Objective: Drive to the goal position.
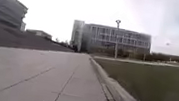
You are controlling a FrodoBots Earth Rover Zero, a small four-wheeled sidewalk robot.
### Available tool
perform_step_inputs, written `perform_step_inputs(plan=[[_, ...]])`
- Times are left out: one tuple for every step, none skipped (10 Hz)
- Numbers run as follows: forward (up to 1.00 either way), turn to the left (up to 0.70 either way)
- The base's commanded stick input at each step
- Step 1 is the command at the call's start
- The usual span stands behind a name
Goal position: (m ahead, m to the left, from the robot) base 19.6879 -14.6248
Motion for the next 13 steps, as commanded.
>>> perform_step_inputs(plan=[[0.99,0.00],[0.99,0.00],[0.99,0.00],[0.99,0.00],[0.99,0.00],[0.99,0.00],[0.99,0.00],[0.99,0.00],[0.99,0.00],[0.99,0.00],[0.99,0.00],[0.99,0.00],[0.99,0.00]])
